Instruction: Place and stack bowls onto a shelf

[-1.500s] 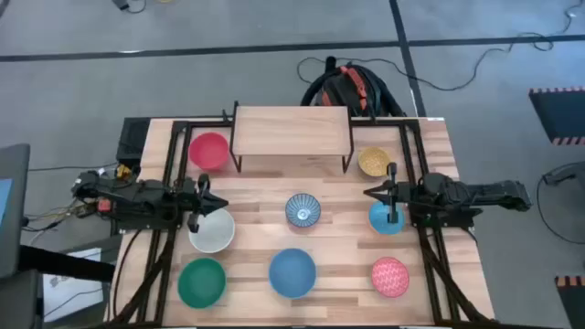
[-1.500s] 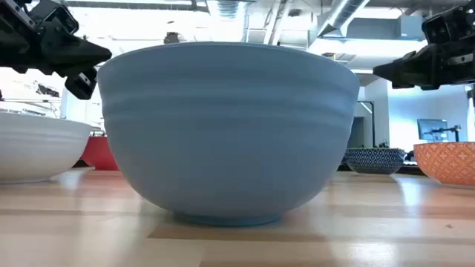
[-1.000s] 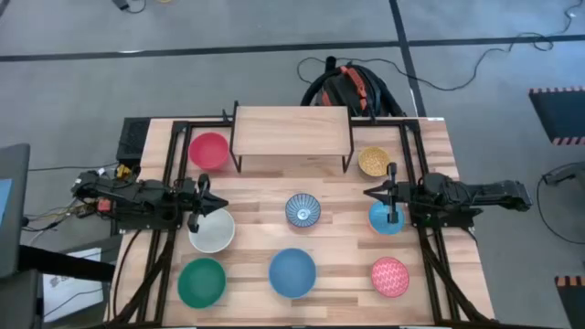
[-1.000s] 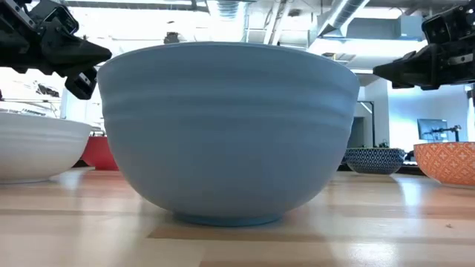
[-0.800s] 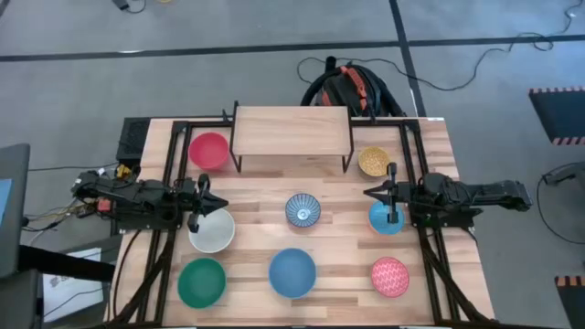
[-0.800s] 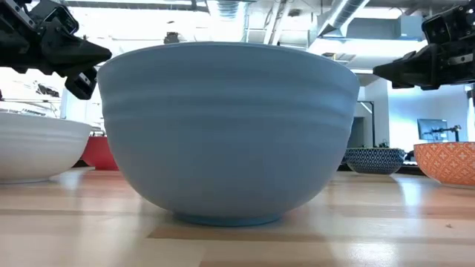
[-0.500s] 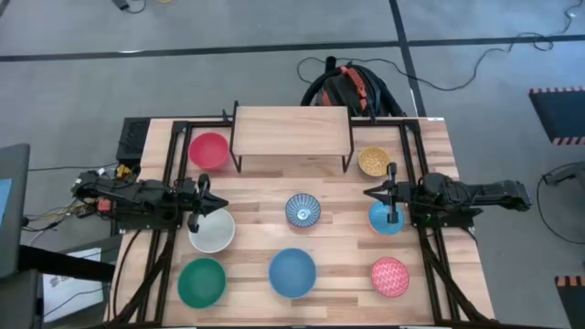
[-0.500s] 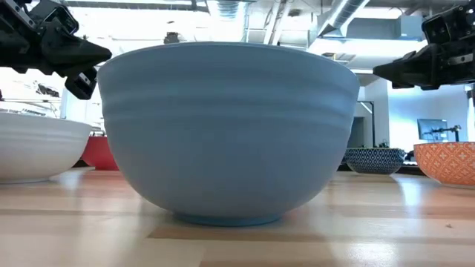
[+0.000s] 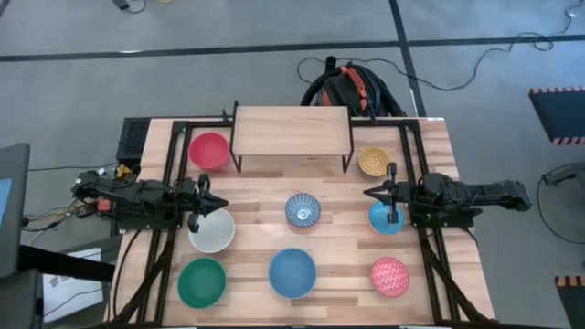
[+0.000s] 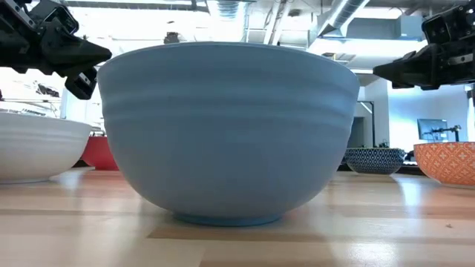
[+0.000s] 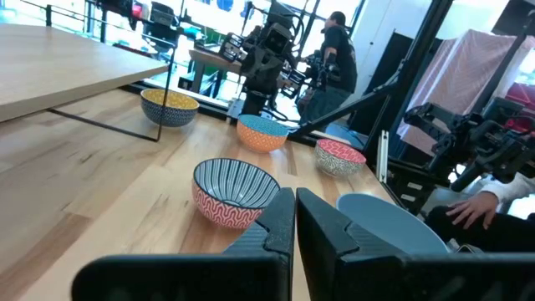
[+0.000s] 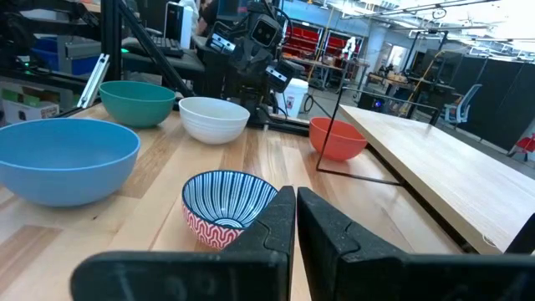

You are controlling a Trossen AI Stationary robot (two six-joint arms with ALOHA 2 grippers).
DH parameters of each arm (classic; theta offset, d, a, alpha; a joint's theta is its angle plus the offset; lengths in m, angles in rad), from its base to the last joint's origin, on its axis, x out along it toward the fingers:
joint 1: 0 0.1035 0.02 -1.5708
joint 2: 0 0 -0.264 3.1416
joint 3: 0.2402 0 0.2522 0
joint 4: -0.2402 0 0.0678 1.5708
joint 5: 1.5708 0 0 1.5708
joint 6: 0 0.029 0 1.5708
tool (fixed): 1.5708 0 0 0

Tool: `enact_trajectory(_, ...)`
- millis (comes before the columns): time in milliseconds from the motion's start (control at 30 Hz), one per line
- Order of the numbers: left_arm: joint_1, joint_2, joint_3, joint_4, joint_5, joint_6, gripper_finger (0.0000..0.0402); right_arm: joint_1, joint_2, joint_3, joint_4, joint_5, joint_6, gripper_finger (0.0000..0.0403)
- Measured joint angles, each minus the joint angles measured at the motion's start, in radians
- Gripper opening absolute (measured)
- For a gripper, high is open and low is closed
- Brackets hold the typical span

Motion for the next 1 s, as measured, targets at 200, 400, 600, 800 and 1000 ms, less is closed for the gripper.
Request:
enact_trajectory(200,0.0,0.0,0.0,0.0,0.0,0.0,0.0,0.0,0.0,0.0,0.0,0.0,0.0,0.0043)
enact_trajectory(400,0.0,0.0,0.0,0.0,0.0,0.0,0.0,0.0,0.0,0.0,0.0,0.0,0.0,0.0043)
enact_trajectory(600,0.0,0.0,0.0,0.0,0.0,-0.017,0.0,0.0,0.0,0.0,0.0,0.0,0.0,0.0043)
enact_trajectory(800,0.0,0.0,0.0,0.001,-0.017,-0.022,0.0,0.0,0.0,0.0,0.0,0.0,0.0,0.0043)
enact_trajectory(1000,0.0,0.0,0.0,0.001,-0.019,-0.027,0.0,0.0,0.0,0.0,0.0,0.0,0.0,0.0043)
